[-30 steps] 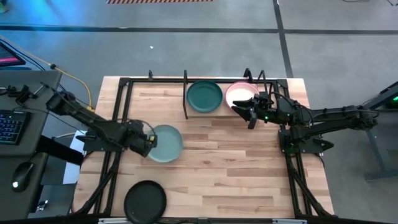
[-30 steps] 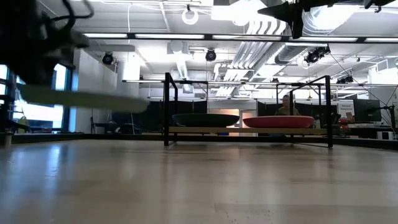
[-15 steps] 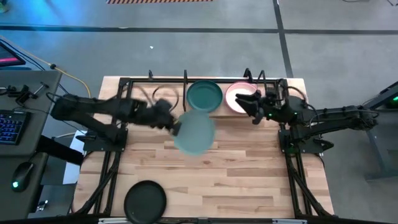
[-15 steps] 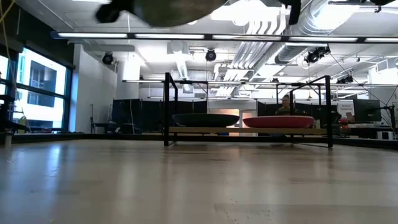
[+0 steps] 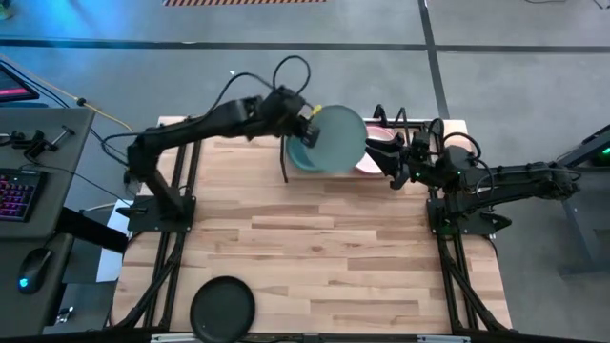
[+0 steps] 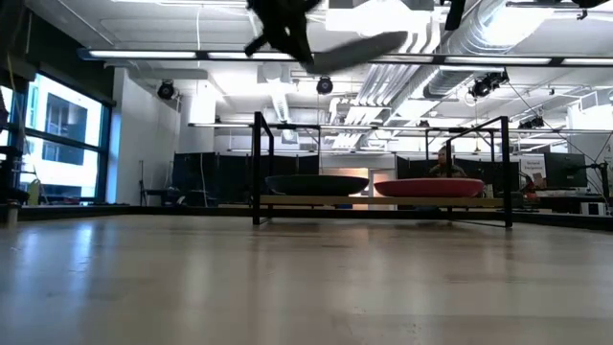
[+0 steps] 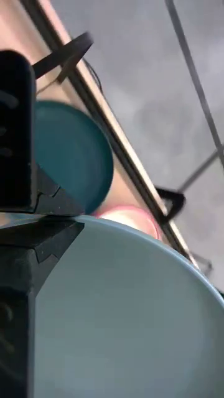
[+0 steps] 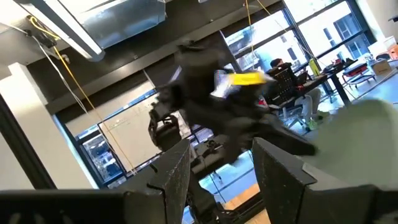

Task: Place and stack plates onto a shelf
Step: Stack the gray plate on top of the dark blue plate

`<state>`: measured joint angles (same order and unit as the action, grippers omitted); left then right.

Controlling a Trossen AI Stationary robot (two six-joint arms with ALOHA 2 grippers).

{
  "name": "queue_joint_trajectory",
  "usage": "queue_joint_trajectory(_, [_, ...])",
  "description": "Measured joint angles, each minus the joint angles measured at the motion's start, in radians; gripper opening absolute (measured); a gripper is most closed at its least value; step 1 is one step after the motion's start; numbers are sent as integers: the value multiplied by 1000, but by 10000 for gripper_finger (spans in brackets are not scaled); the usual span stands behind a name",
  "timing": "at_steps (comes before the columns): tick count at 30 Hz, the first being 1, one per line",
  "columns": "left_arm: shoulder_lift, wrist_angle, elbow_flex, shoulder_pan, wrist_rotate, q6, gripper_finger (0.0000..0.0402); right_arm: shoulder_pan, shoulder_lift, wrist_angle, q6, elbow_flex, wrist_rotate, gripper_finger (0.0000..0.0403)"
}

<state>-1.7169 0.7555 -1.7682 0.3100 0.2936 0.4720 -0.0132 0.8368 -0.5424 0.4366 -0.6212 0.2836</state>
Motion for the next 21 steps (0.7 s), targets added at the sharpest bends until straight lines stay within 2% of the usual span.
queue_joint_trajectory(8, [-153, 35, 2, 117, -34, -28, 0, 0, 0, 0, 0, 0, -1, 156])
queue_joint_trajectory(15, [-233, 52, 2, 156, -45, -29, 0, 0, 0, 15, 7, 1, -3, 156])
queue_joint_trajectory(21, [-267, 84, 2, 157, 19, -30, 0, 0, 0, 24, 8, 1, -3, 156])
